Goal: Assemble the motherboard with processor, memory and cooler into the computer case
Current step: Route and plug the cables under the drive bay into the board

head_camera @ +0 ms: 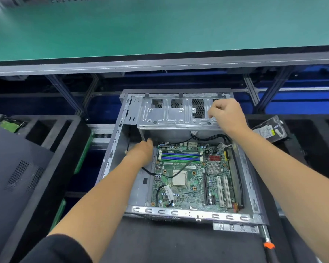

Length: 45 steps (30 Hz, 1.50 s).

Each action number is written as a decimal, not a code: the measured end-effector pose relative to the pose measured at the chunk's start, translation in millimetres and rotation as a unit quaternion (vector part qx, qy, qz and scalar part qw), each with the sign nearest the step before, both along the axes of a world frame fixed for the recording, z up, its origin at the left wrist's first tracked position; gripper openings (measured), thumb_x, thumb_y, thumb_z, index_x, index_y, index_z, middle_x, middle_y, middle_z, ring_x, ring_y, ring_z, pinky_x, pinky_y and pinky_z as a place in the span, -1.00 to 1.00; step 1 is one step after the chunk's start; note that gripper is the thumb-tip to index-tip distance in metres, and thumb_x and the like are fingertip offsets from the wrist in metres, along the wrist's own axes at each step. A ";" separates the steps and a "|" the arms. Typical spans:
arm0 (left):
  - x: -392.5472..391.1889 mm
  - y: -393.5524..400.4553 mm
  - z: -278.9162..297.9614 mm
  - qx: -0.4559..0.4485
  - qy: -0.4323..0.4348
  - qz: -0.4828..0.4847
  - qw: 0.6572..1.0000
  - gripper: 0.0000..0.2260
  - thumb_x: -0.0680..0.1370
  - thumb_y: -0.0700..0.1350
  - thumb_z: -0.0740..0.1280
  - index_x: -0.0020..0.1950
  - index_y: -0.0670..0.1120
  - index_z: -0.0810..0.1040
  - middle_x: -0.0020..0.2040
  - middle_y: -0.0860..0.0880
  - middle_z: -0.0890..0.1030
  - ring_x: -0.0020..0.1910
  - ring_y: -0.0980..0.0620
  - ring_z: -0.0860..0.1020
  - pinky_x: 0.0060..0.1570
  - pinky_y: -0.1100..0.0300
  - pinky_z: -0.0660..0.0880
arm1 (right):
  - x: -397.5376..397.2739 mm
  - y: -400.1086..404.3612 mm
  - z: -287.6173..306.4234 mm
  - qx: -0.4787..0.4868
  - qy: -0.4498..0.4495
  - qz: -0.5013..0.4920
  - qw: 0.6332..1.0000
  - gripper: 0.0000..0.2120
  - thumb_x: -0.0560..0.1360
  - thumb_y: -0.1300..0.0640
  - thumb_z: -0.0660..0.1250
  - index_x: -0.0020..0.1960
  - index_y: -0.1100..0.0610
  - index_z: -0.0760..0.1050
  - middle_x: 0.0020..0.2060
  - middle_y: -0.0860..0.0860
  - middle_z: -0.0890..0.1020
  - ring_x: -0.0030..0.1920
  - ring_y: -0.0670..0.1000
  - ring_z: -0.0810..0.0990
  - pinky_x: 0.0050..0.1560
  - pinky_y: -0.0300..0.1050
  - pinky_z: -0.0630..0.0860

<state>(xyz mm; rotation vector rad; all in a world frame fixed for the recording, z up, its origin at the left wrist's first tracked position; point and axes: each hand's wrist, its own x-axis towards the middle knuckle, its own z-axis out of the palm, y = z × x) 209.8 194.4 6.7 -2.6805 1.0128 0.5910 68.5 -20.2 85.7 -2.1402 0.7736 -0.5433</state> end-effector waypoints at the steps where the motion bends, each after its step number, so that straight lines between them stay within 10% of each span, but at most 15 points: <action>1: 0.9 -0.1 -4.7 0.012 -0.013 -0.002 1.000 -0.58 0.54 -0.36 0.04 0.41 -0.24 0.22 0.24 -0.24 0.49 0.19 -0.26 0.50 0.06 -0.09 0.47 | -0.2 -0.1 -0.2 -0.002 0.000 0.002 1.000 -0.82 0.38 0.22 0.30 -0.30 0.35 0.47 -0.49 0.06 0.34 -0.40 0.02 0.26 -0.28 -0.12 0.24; 17: 5.0 -11.7 -12.5 -0.164 -0.046 0.045 0.984 -0.84 0.53 -0.32 0.17 0.07 -0.26 0.48 0.01 -0.25 0.56 -0.03 -0.25 0.55 -0.21 0.05 0.42 | 1.0 -4.8 -4.7 -0.003 -0.004 0.007 1.000 -0.77 0.32 0.10 0.26 -0.32 0.29 0.46 -0.49 0.00 0.39 -0.39 -0.01 0.32 -0.29 -0.11 0.30; 25: 0.7 -35.5 -8.7 -0.177 0.080 0.040 0.980 -0.71 0.63 -0.22 0.08 0.23 -0.35 0.46 0.28 -0.27 0.45 0.26 -0.21 0.39 0.24 0.10 0.29 | 1.3 -5.2 -4.9 -0.001 -0.007 0.006 1.000 -0.75 0.28 0.05 0.24 -0.36 0.25 0.45 -0.55 -0.09 0.38 -0.42 -0.04 0.33 -0.30 -0.12 0.32; 31: 9.2 -40.3 -10.7 -0.145 0.134 0.049 0.979 -0.62 0.63 -0.16 0.06 -0.36 -0.18 0.40 -0.35 -0.06 0.44 -0.27 -0.02 0.42 -0.16 0.21 0.28 | 0.9 -4.3 -4.4 -0.004 -0.003 0.003 1.000 -0.80 0.31 0.09 0.25 -0.35 0.23 0.46 -0.56 -0.13 0.41 -0.41 -0.05 0.35 -0.30 -0.14 0.31; 45: 10.3 -52.6 -2.0 -0.110 0.146 0.059 0.981 -0.76 0.51 -0.23 0.12 -0.37 -0.12 0.35 -0.36 -0.08 0.42 -0.33 -0.03 0.36 -0.24 0.16 0.33 | 1.8 -4.5 -3.7 -0.004 0.006 0.003 1.000 -0.77 0.29 0.05 0.23 -0.33 0.22 0.47 -0.57 -0.16 0.41 -0.41 -0.04 0.34 -0.29 -0.13 0.32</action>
